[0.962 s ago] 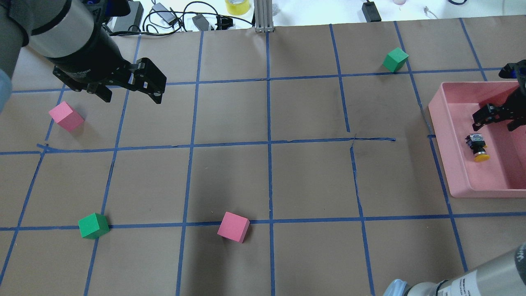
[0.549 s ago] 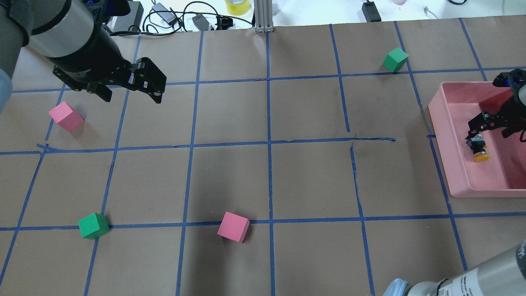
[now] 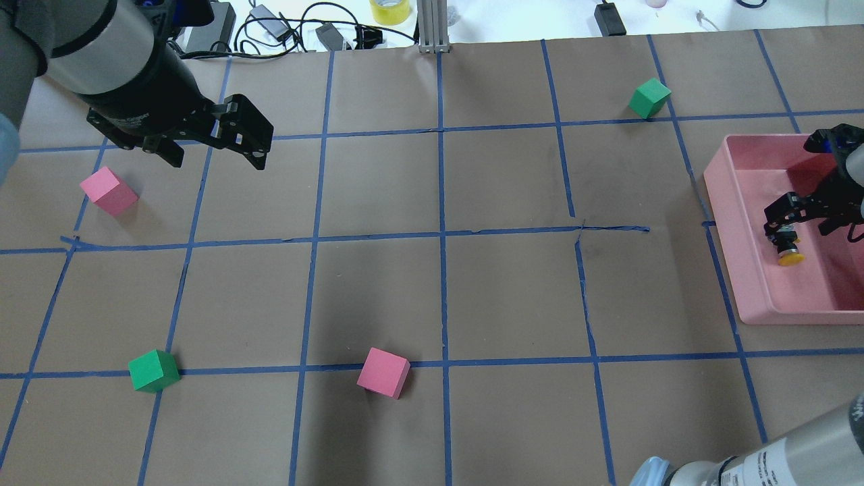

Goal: Align button upright
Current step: 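Lower the right gripper into the tray and grasp the button's black body, then lift the button out of the tray and carry it toward the table center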

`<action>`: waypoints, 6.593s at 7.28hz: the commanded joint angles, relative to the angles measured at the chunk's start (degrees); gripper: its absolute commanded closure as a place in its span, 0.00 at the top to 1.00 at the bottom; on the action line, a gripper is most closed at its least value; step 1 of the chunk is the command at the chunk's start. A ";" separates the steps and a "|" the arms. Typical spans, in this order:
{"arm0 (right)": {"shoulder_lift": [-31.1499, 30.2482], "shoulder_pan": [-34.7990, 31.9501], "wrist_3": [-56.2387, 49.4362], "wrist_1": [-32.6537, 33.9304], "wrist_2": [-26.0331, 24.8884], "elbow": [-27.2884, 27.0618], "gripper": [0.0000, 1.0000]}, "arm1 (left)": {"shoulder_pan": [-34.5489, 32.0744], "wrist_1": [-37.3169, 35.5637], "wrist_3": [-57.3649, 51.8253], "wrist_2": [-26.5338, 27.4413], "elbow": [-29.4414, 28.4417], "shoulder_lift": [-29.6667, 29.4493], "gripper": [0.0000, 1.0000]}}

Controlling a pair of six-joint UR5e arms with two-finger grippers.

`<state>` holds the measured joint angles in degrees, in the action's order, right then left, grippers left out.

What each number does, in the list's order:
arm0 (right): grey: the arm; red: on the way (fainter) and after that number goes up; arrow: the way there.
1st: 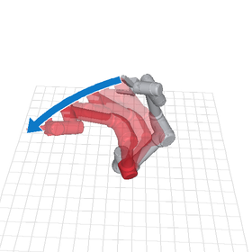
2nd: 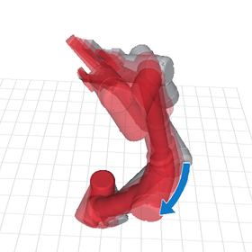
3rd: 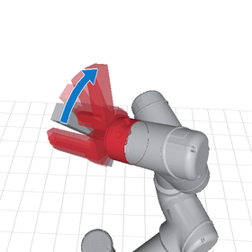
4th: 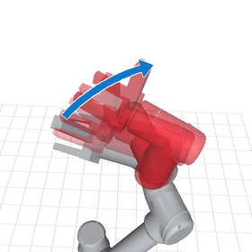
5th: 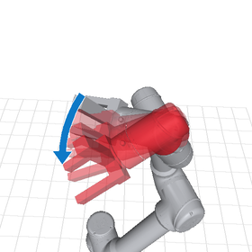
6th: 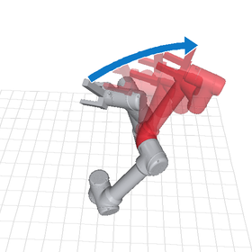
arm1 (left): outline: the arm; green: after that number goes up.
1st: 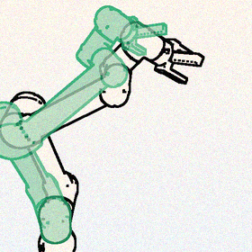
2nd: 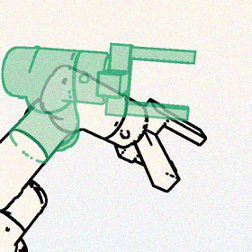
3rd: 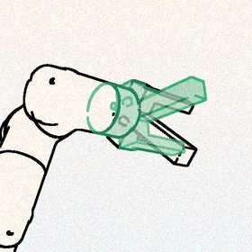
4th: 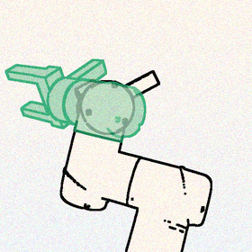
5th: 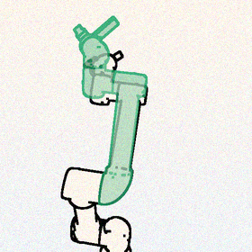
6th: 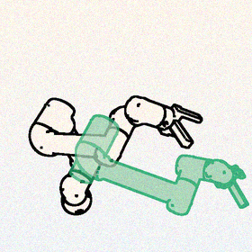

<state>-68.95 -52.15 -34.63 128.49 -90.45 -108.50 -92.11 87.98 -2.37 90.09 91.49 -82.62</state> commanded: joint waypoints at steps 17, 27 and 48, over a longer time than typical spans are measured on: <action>2.06 0.03 -0.08 3.96 3.36 0.21 0.32 | 0.00 0.00 0.00 0.09 0.00 0.00 1.00; -9.77 -1.02 -1.76 -9.26 5.82 7.05 0.00 | 0.00 0.00 0.00 0.09 0.00 0.00 1.00; 10.94 -60.35 61.87 7.65 3.09 14.19 0.00 | 0.09 0.00 0.00 -0.09 0.00 0.00 1.00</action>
<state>-58.48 -112.24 27.07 136.09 -87.29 -94.15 -92.02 87.97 -2.37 90.03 91.49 -82.62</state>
